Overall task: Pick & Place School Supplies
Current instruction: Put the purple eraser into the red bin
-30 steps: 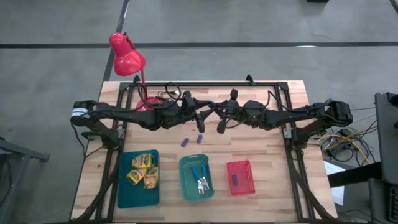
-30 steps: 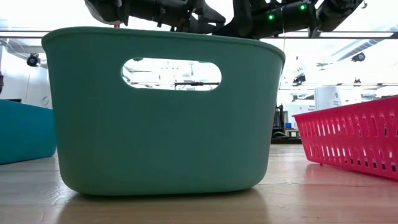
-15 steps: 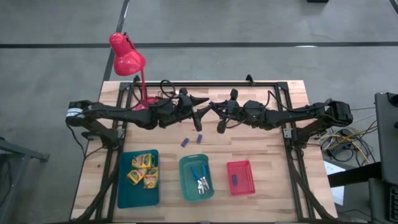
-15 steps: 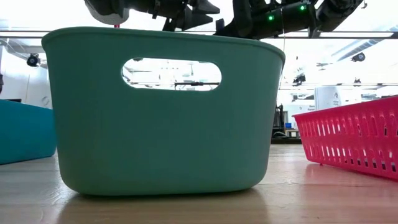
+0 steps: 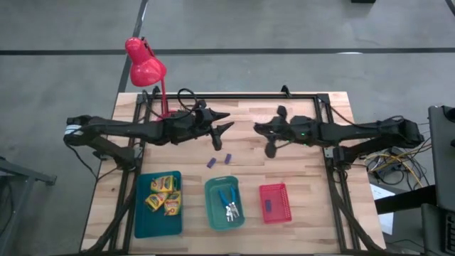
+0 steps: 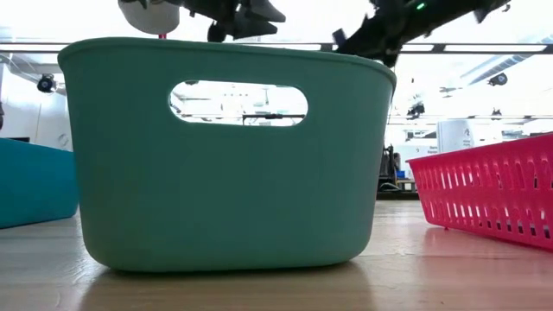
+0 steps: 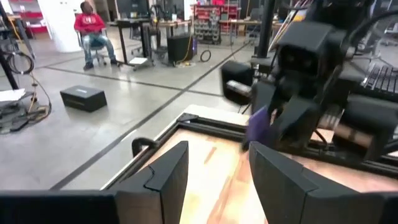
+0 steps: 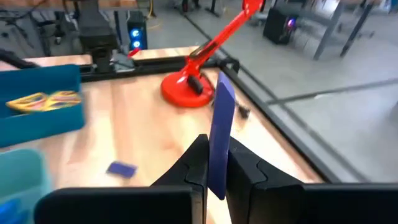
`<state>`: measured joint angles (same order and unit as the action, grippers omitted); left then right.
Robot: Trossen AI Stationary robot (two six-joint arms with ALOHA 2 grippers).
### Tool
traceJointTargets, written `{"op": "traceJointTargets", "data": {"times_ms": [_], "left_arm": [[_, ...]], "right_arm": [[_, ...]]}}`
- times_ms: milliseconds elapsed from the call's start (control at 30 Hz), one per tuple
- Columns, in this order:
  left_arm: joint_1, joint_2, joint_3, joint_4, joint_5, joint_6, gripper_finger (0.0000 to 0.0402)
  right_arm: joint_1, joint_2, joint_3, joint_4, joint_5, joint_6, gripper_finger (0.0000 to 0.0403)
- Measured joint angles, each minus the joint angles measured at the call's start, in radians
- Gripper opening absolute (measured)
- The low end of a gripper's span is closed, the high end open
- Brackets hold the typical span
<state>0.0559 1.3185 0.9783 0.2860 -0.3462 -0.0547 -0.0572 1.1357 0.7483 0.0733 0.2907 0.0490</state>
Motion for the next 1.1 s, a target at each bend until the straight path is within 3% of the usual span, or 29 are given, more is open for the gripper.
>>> {"op": "traceJointTargets", "data": {"times_ms": [167,367,567,733,900,1100], "left_arm": [[0.0,-0.041,-0.001,-0.042,0.003,-0.037,0.0175],[0.0,-0.053,-0.001,-0.042,0.016,-0.027,0.0175],[0.0,-0.051,-0.001,-0.057,0.016,-0.021,0.0175],[0.0,-0.05,-0.002,-0.071,0.016,-0.021,0.0175],[0.001,-0.05,-0.003,-0.097,0.016,-0.021,0.0175],[0.001,-0.05,-0.003,-0.135,0.016,-0.021,0.0175]], "right_arm": [[0.061,-0.154,0.0,-0.188,-0.014,0.127,0.0023],[0.168,-0.253,0.001,-0.399,-0.125,0.247,0.0023],[0.313,-0.227,0.001,-0.546,-0.146,0.423,0.0023],[0.406,-0.195,0.0,-0.556,-0.24,0.575,0.0023],[0.459,-0.141,0.0,-0.556,-0.271,0.743,0.0023],[0.485,-0.038,0.0,-0.556,-0.359,0.781,0.0023]]}}
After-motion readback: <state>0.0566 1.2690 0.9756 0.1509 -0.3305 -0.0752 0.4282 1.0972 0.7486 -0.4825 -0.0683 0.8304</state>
